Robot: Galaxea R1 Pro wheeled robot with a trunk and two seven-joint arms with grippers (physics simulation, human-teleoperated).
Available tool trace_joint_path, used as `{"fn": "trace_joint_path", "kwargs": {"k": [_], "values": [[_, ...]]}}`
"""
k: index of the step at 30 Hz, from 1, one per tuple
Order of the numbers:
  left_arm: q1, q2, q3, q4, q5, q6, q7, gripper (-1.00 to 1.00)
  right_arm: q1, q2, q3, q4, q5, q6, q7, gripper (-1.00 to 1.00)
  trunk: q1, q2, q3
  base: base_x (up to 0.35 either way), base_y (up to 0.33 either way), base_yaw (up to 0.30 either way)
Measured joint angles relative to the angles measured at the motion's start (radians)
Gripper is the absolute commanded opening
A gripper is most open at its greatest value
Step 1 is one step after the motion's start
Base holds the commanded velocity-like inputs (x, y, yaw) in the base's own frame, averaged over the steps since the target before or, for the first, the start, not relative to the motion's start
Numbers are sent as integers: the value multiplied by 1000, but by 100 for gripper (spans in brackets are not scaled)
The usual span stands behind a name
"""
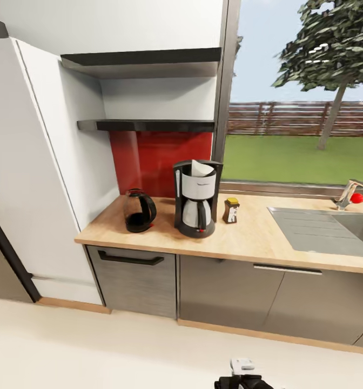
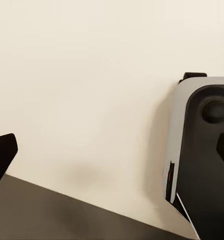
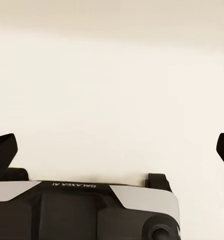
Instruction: Set up a coffee station on the kitchen countertop: keep the coffee maker on the countertop, move the bottle of coffee from the kitchen shelf to the counter next to the coffee maker, place a paper coffee filter on top of the coffee maker, put the saucer next to the coffee maker with the coffee cup on the saucer, and place the electric kettle next to the coffee maker.
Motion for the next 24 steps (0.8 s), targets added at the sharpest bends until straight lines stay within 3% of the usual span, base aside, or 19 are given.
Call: {"fn": "trace_joint_path", "kwargs": {"k": [6, 15, 24], "values": [[0, -1, 1, 0, 3, -1, 1, 100, 0, -6, 0, 2, 1, -1, -1, 100, 0, 0, 0, 187, -195, -264], [-1, -16, -1, -11, 7, -1, 1, 100, 19, -66, 1, 95, 1, -11, 1, 100, 0, 0, 0, 205, -203, -267], [-1, -28, 0, -12, 9, -3, 2, 100, 42, -78, 1, 109, -1, -18, 2, 100, 0, 0, 0, 193, -222, -268]]}}
